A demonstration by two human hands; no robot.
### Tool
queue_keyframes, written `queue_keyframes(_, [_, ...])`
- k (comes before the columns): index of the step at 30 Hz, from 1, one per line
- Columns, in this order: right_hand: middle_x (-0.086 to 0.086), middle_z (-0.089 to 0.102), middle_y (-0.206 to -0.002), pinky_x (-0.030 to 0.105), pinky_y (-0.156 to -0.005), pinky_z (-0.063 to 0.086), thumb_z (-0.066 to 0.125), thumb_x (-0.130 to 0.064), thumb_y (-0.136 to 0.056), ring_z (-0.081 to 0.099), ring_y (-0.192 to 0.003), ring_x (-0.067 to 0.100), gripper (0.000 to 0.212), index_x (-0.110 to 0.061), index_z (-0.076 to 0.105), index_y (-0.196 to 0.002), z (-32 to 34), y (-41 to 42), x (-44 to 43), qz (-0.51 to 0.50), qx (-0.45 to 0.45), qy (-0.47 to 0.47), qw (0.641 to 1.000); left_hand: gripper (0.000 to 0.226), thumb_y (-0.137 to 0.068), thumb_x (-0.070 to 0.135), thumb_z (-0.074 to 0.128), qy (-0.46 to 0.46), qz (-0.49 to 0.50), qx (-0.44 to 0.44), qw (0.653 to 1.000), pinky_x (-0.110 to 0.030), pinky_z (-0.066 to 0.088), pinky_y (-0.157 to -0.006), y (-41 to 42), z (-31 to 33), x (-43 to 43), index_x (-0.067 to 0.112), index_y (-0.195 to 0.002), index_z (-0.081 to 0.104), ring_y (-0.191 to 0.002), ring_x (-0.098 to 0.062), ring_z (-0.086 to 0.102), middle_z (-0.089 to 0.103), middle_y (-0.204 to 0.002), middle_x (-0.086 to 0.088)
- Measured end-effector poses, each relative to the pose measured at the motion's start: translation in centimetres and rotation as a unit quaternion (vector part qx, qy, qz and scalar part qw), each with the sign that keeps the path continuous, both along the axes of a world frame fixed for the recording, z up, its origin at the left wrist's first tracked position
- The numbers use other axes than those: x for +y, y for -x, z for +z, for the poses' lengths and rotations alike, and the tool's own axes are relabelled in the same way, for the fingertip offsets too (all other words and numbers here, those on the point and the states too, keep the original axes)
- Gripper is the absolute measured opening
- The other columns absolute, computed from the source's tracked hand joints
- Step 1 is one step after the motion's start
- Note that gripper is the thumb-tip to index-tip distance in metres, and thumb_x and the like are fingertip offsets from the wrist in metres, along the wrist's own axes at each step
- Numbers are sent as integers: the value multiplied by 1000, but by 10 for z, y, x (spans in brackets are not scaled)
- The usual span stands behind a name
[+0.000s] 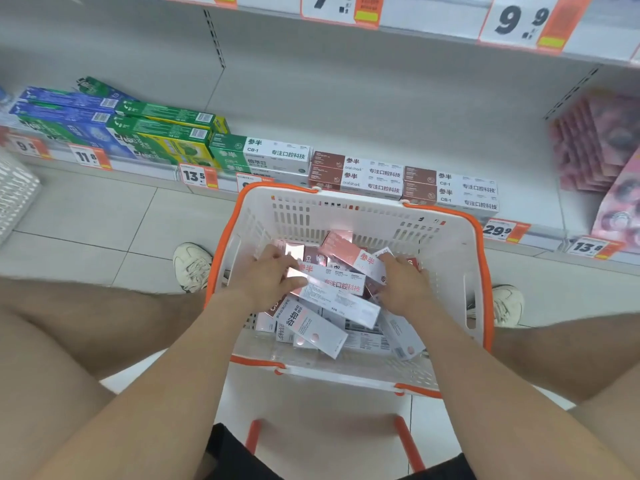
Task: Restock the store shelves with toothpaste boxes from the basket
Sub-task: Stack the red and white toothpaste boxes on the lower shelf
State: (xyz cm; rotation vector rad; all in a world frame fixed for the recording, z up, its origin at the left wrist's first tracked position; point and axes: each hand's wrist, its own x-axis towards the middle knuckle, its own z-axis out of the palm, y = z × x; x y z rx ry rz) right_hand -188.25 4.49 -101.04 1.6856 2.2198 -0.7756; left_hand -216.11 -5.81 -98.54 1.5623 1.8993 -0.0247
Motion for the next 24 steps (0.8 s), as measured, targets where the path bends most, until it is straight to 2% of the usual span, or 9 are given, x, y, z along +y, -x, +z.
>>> queue_keyframes(3, [7,70,-126,35,-89,53,77,-29,-88,66,-109,27,55,-23,60,-139,11,-4,11,-45,96,56,993,46,-95,61,63,-15,88,-59,994,-33,48,-91,-3,3,4,25,-124,63,-102,-19,59,48,-117,3])
queue_keyframes(7, [3,69,-125,28,-95,44,80,-16,-87,62,-121,23,53,-19,66,-137,39,-12,23,-117,211,82,967,55,-87,73,59,-34,205,-45,977,-35,53,-88,-10,5,11,27,-117,59,-96,-21,63,57,-112,-2])
queue_keyframes(9, [-3,69,-113,26,-89,45,81,-13,-84,64,-114,19,48,-23,69,-130,52,-14,28,-102,223,71,967,63,-80,79,56,-19,265,-71,962,-41,62,-81,-12,5,14,28,-117,58,-82,-22,73,65,-108,-1])
queue_keyframes(11, [-5,70,-108,26,-81,48,82,-14,-81,65,-104,15,44,-24,71,-123,62,-12,32,-70,216,57,972,62,-79,75,59,3,321,-107,941,-44,65,-71,-13,5,16,24,-113,58,-66,-22,76,74,-95,-1])
queue_keyframes(13, [-7,71,-106,22,-74,51,81,-17,-80,68,-100,14,40,-22,72,-119,68,-7,30,-30,196,59,978,55,-82,67,61,19,364,-122,923,-42,65,-67,-14,10,19,17,-107,62,-63,-22,76,77,-87,-3])
queue_keyframes(16, [-9,64,-106,17,-65,47,82,-26,-82,68,-99,18,44,-22,66,-123,58,6,12,18,159,86,983,37,-93,48,66,42,410,-177,894,-45,66,-73,-14,15,25,11,-98,68,-67,-24,78,79,-81,-5])
queue_keyframes(19, [-5,59,-112,28,-70,53,83,-33,-81,64,-99,18,54,-27,48,-121,34,20,-15,0,186,119,975,37,-91,41,74,90,408,-241,876,-52,65,-84,-14,19,30,7,-103,70,-75,-28,80,80,-80,-6])
queue_keyframes(22, [0,57,-115,37,-78,56,81,-44,-81,62,-99,17,60,-30,41,-124,22,31,-30,-21,203,100,974,36,-92,33,75,132,351,-258,890,-52,63,-90,-19,25,29,3,-111,68,-83,-27,80,81,-86,-7])
queue_keyframes(24, [1,58,-119,39,-83,56,80,-46,-82,63,-103,20,67,-28,43,-135,23,33,-28,-29,203,95,974,28,-84,21,79,145,286,-262,910,-50,63,-92,-23,34,26,5,-104,70,-86,-25,79,81,-87,-5])
